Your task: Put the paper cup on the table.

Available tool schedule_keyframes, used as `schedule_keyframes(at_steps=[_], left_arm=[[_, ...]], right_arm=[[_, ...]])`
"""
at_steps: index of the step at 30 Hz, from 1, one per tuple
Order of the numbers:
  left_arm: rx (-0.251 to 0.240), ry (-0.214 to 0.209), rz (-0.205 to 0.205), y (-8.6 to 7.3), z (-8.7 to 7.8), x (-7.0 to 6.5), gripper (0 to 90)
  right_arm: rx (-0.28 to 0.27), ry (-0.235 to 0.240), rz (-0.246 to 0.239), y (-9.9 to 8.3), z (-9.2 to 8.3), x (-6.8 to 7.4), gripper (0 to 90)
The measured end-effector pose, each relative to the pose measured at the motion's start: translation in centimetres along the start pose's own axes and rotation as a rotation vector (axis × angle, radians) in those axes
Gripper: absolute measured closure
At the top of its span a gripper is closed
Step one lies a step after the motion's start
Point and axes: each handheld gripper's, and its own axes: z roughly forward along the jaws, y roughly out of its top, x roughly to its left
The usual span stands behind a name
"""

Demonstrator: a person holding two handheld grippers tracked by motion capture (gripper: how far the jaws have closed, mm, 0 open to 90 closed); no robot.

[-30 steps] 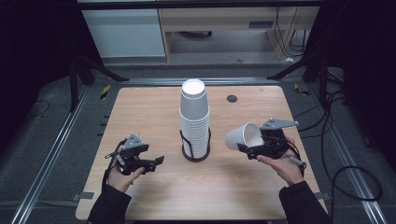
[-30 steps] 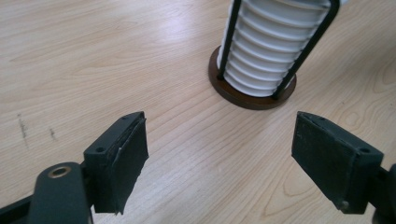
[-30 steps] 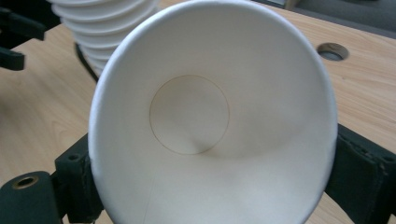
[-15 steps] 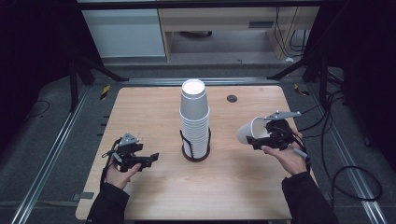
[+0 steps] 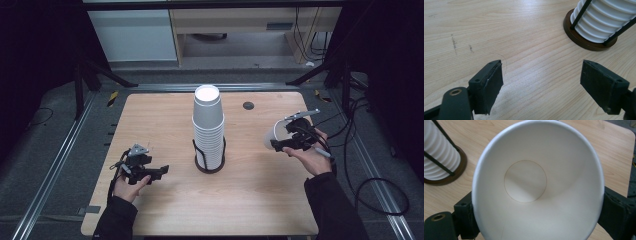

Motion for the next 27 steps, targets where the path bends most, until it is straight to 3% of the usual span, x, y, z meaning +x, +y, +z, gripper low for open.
schedule_keyframes(at_steps=[10,17,27], left_arm=[[-0.004,-0.003,-0.003,0.1,-0.2,0.3,17.5],[-0.006,0.004,-0.004,0.1,-0.4,0.4,17.3],[-0.004,0.004,0.002,0.2,-0.5,0.4,17.1]], right_arm=[[0.09,-0.05,0.016,-0.2,1.6,-1.0,9.3],[0.165,-0.088,-0.001,-0.5,2.9,-1.5,9.1],[0.245,-0.102,-0.011,-0.8,3.8,-2.4,8.8]])
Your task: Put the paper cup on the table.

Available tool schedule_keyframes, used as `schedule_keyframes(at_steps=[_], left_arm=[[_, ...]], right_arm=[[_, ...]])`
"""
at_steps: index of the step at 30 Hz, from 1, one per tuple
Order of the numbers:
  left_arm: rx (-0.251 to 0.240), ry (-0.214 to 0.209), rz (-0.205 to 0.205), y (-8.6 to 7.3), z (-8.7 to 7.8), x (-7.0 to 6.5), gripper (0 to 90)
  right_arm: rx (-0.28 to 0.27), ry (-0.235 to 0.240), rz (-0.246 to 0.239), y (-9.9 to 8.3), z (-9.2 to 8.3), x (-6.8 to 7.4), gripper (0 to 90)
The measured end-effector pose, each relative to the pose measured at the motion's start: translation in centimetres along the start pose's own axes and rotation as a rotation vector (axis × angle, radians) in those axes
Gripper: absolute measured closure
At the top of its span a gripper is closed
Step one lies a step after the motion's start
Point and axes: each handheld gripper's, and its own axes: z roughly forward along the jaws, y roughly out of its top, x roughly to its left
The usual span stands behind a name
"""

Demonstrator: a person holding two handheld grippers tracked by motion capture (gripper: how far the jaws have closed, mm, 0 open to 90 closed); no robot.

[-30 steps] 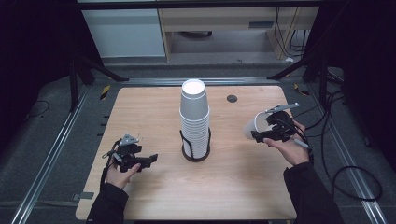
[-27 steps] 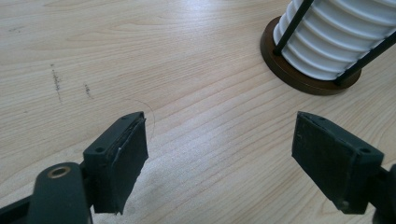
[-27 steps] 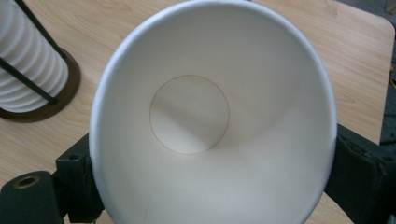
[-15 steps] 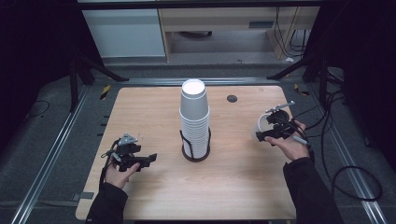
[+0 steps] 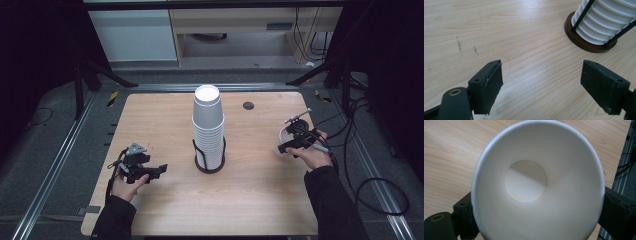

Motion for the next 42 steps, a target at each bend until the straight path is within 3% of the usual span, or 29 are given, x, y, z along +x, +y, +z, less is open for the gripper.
schedule_keyframes(at_steps=[8,21,38,42], left_arm=[[0.004,0.0,0.003,0.0,0.0,0.0,17.1],[0.017,-0.007,0.007,0.0,0.2,-0.1,16.9],[0.023,-0.014,0.015,-0.1,0.3,-0.2,16.7],[0.02,-0.015,0.011,-0.1,0.2,-0.1,16.7]], right_arm=[[0.069,-0.032,-0.027,-0.1,0.7,-0.4,8.6],[0.144,-0.015,-0.037,-0.3,1.6,-0.7,7.8],[0.143,0.026,-0.036,-0.7,2.0,-0.8,3.9],[0.13,0.045,-0.007,-0.8,1.8,-0.8,1.1]])
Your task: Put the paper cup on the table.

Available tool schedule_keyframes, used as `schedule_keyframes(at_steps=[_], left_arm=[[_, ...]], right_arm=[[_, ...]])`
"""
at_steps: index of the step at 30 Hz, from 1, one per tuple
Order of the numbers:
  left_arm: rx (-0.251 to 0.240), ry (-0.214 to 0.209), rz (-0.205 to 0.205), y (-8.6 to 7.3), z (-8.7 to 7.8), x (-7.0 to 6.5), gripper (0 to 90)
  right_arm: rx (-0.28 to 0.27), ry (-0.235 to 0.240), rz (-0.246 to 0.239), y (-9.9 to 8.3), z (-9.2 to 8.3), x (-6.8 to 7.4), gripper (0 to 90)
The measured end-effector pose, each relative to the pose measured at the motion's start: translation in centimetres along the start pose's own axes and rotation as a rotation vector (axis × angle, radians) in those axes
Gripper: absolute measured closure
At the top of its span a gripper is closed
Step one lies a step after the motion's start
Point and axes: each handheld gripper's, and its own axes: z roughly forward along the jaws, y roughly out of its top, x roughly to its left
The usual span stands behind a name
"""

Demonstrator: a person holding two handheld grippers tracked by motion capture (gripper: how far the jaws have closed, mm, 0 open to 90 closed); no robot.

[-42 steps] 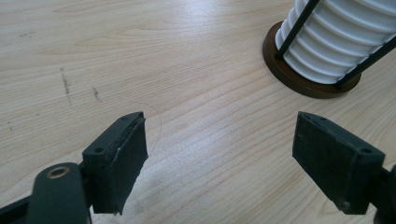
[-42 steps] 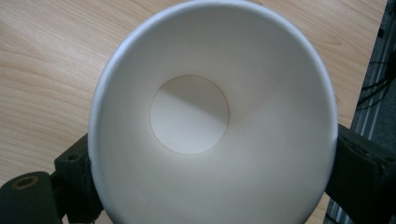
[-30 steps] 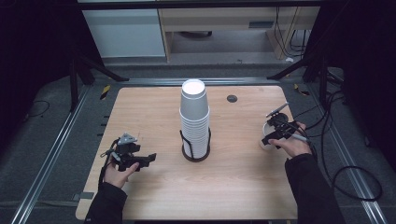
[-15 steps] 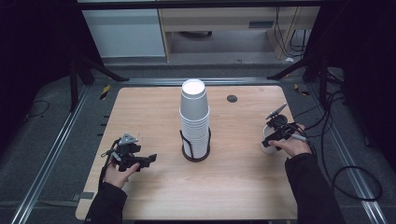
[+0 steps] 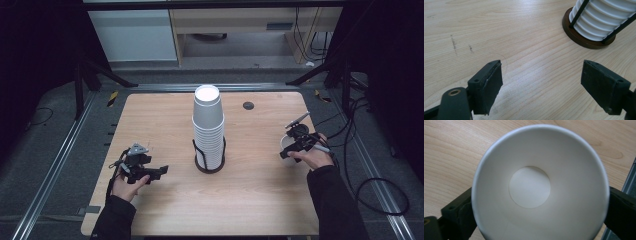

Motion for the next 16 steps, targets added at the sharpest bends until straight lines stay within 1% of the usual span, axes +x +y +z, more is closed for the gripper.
schedule_keyframes(at_steps=[1,4,7,9,12,14,16], left_arm=[[-0.001,-0.002,0.0,0.0,0.0,0.0,16.7],[-0.001,-0.002,0.0,0.0,0.0,0.0,16.7],[-0.002,-0.002,0.001,0.0,-0.1,0.0,16.6],[-0.004,-0.001,0.002,0.0,-0.1,0.0,16.6],[-0.002,0.002,0.002,0.0,-0.1,0.1,16.4],[-0.002,0.005,0.0,0.0,-0.1,0.1,16.4],[-0.002,0.011,-0.001,-0.1,0.0,0.1,16.1]], right_arm=[[-0.007,-0.005,0.002,0.0,-0.1,0.0,1.5],[-0.032,0.003,0.01,-0.3,-0.7,-0.1,0.9],[-0.081,0.012,0.021,-0.6,-1.5,0.0,0.7],[-0.108,0.014,0.016,-0.8,-2.1,0.1,0.7],[-0.17,0.009,0.02,-1.3,-3.1,0.3,0.4],[-0.23,0.0,0.029,-1.8,-3.9,0.6,1.2],[-0.281,0.013,0.043,-2.3,-4.7,0.7,1.0]])
